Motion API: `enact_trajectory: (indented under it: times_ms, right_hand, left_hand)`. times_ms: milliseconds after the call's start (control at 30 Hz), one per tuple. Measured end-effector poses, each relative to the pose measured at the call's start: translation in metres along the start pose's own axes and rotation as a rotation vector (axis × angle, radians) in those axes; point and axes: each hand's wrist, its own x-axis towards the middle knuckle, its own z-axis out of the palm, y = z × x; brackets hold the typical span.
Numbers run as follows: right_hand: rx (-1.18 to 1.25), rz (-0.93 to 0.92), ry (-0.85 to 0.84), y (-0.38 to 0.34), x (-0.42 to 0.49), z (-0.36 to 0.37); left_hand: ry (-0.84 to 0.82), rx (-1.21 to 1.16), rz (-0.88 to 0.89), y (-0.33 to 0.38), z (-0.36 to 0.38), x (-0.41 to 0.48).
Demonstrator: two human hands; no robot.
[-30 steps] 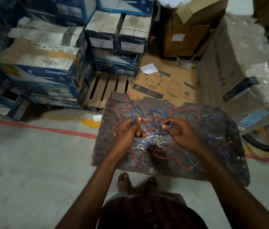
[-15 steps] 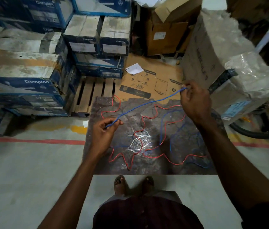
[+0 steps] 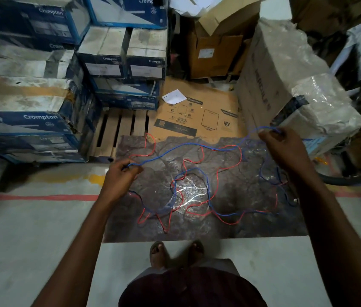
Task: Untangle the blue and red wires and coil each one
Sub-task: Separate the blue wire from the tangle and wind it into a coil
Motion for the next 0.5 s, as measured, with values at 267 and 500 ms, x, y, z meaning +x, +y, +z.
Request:
enact_trajectory:
  times_ms: [267,500]
  right_hand:
    - [-0.008,-0.272,0.280,-0.066,-0.107,0.006]
    - [-0.273,-0.526,0.356,-0.079,-0.128,0.056]
  left_hand:
    - [-0.550,0.029,-0.005,0.102,-0.006,0.002]
    - [-0.923,0.277,-0.055,0.218,0.066,0.004]
